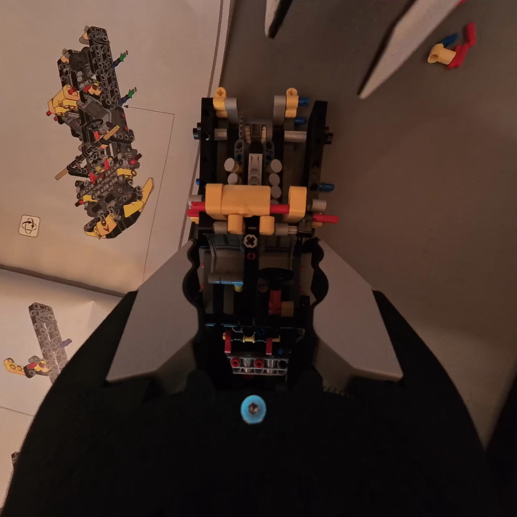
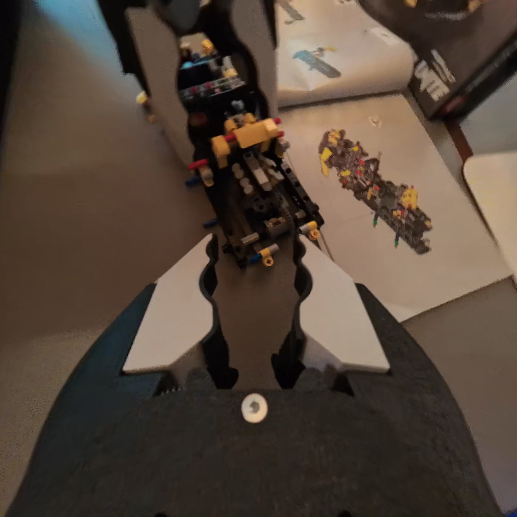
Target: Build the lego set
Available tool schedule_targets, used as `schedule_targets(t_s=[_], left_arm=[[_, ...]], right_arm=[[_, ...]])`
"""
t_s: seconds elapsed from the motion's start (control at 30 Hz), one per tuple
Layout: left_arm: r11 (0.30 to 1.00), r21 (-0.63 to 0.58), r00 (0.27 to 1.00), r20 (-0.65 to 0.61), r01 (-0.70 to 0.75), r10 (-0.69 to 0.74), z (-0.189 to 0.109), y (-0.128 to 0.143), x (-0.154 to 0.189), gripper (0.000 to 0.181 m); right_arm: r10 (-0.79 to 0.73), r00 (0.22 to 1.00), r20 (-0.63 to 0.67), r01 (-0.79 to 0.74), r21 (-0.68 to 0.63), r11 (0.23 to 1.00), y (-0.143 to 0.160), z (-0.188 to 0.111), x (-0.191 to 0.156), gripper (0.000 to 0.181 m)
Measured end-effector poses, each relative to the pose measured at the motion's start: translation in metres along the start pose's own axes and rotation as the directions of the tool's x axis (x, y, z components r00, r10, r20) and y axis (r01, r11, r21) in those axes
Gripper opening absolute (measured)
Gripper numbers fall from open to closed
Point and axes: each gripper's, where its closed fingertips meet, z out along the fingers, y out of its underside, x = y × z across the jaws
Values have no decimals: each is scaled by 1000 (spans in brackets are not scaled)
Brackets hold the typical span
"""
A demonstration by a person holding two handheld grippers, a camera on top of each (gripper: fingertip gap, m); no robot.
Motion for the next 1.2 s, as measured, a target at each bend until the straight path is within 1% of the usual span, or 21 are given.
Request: schedule_targets(t_s=[0.07,0.2,0.27,0.37,0.43,0.5,0.7,0.77,0.83,0.97,1.07,1.13,1.2], left_arm=[[1000,1,1000,1,1,-1,0,0,0,81],[1000,-1,1000,3,1,-1,0,0,0,81],[1000,-1,1000,3,2,-2,0,-1,0,81],[1000,-1,1000,4,2,-2,1,-1,1,81],[1000,-1,1000,5,3,-3,1,-1,1,81],[1000,-2,1000,9,3,-3,1,-2,1,82],[1000,2,1000,16,10,-10,1,-3,2,83],[1000,5,1000,14,13,-13,2,-3,2,83],[1000,5,1000,12,15,-15,2,-3,2,82],[1000,8,1000,7,21,-21,2,-3,1,82],[1000,9,1000,7,22,-22,2,-4,1,82],[1000,10,1000,9,22,-22,2,-4,2,82],[1000,7,1000,14,19,-19,2,-4,2,83]], right_arm=[[-118,993,12,119,-78,990,3,3,-6,53],[-239,971,24,237,-273,932,23,16,-2,52],[-294,955,38,292,-299,909,23,23,0,58],[-367,929,53,363,-329,872,25,27,5,57],[-371,923,99,381,-365,849,32,28,6,47],[-344,925,159,379,-385,842,38,30,3,38],[-318,929,191,368,-360,858,39,30,4,35],[-323,930,175,365,-349,863,39,30,4,35],[-288,946,151,324,-355,877,39,29,4,36],[-154,985,83,171,-286,943,28,19,2,45],[-66,997,44,76,-302,950,37,11,-1,45],[-44,999,13,46,-314,948,45,13,-1,43],[-35,999,9,36,-291,956,46,17,-4,34]])
